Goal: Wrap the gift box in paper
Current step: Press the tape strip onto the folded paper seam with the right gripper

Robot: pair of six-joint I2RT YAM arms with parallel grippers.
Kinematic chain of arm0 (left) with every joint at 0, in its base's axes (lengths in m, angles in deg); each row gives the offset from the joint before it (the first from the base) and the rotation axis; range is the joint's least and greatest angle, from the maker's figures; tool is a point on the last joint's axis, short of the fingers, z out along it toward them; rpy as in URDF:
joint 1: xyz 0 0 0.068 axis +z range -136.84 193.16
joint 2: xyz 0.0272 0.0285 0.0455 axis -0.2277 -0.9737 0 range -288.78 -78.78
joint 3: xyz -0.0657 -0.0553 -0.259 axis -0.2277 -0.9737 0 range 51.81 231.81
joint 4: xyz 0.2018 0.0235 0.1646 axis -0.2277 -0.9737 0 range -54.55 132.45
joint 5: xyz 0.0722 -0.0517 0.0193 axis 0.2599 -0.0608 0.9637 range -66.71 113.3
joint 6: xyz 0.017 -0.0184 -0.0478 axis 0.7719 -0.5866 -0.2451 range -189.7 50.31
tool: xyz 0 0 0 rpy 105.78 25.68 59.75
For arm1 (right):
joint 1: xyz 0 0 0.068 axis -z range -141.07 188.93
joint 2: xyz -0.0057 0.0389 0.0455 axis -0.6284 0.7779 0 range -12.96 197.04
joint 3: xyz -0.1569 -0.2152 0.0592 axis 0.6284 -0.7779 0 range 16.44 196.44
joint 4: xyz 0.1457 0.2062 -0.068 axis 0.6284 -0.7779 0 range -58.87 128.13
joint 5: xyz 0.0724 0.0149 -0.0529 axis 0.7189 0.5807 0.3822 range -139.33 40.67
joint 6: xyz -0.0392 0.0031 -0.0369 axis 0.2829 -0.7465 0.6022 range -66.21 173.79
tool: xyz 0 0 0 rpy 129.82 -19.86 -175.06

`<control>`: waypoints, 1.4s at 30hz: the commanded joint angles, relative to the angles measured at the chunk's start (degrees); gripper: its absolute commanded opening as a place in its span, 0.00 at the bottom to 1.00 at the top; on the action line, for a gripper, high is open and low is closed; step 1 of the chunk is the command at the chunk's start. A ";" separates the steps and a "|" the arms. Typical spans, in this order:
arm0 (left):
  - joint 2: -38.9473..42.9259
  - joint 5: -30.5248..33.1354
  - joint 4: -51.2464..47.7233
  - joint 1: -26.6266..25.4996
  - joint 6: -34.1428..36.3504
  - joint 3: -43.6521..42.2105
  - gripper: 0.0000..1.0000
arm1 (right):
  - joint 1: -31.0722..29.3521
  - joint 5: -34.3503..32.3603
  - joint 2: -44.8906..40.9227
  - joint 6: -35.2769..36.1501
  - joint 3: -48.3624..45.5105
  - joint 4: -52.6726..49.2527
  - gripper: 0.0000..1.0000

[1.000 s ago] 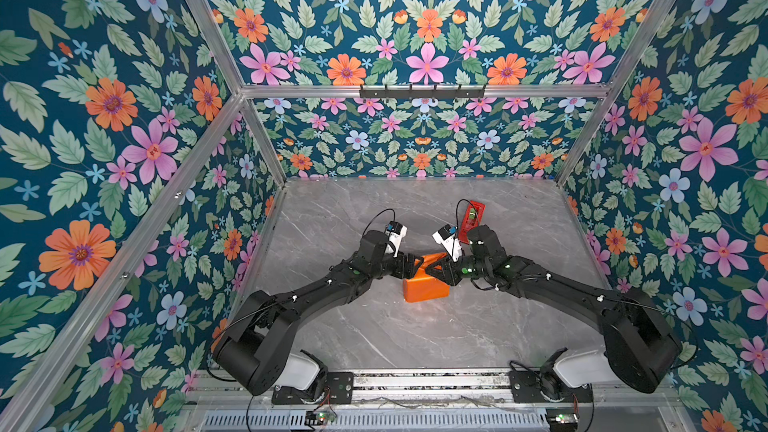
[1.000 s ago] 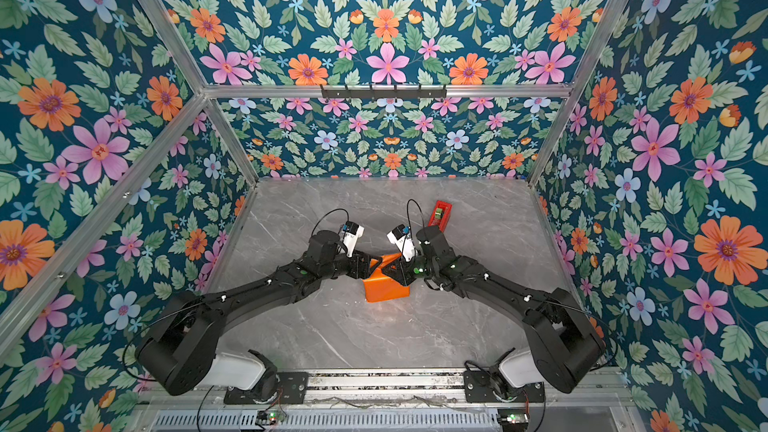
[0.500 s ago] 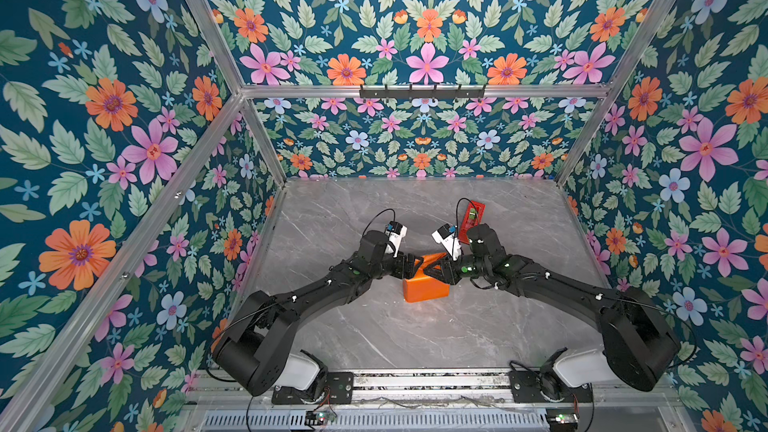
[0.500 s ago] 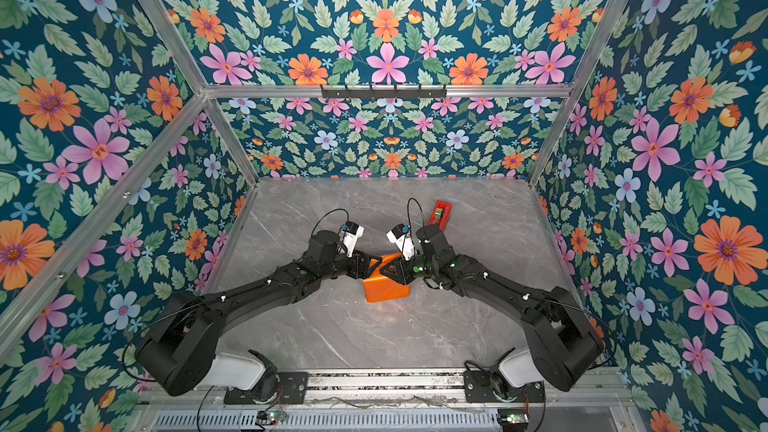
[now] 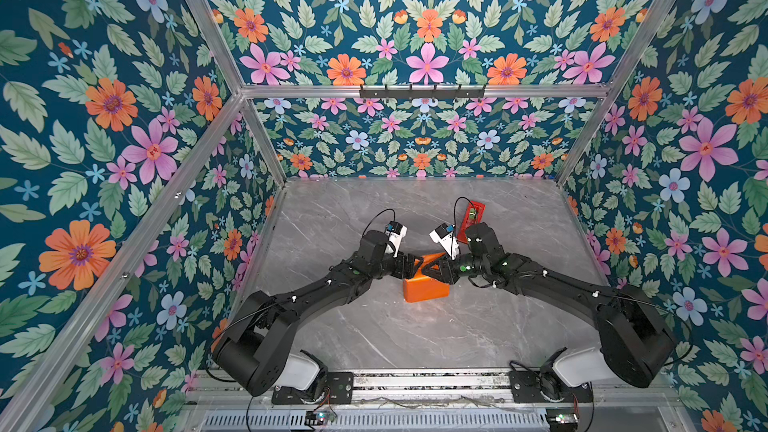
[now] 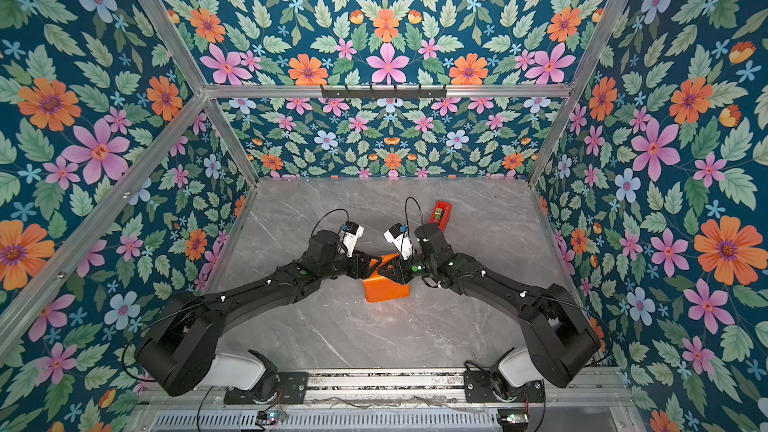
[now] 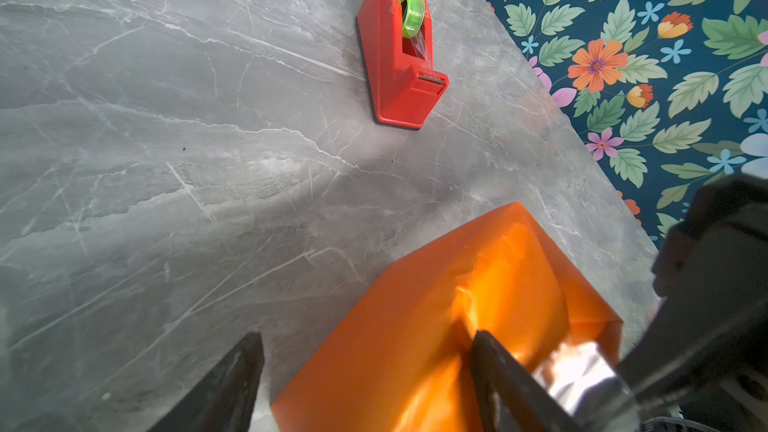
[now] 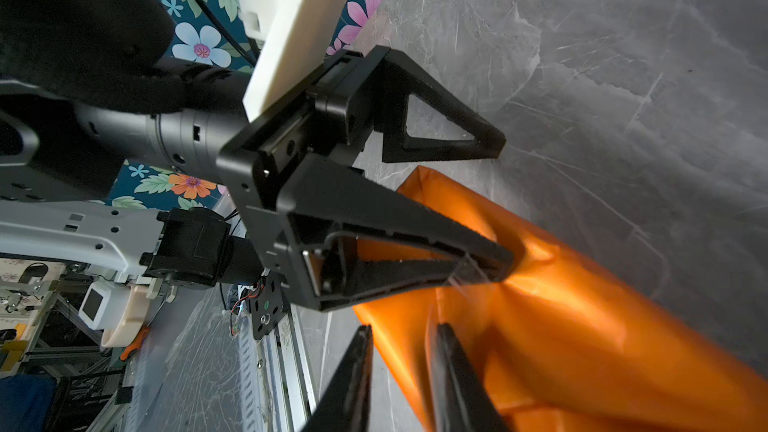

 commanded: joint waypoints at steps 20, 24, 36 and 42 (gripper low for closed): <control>-0.88 1.70 -11.13 -0.02 2.38 -0.28 0.80 | 0.09 -4.41 2.08 8.14 4.55 -6.36 0.37; -0.89 1.74 -11.13 -0.02 2.49 -0.28 0.80 | 0.20 -5.12 1.90 9.06 5.45 -7.51 0.40; -0.92 1.60 -11.30 -0.03 2.46 -0.17 0.80 | 1.74 -7.05 3.37 10.04 9.23 -9.45 0.47; -0.87 1.56 -11.40 -0.02 2.58 0.04 0.80 | 4.30 -12.67 4.37 5.54 13.02 -11.74 0.50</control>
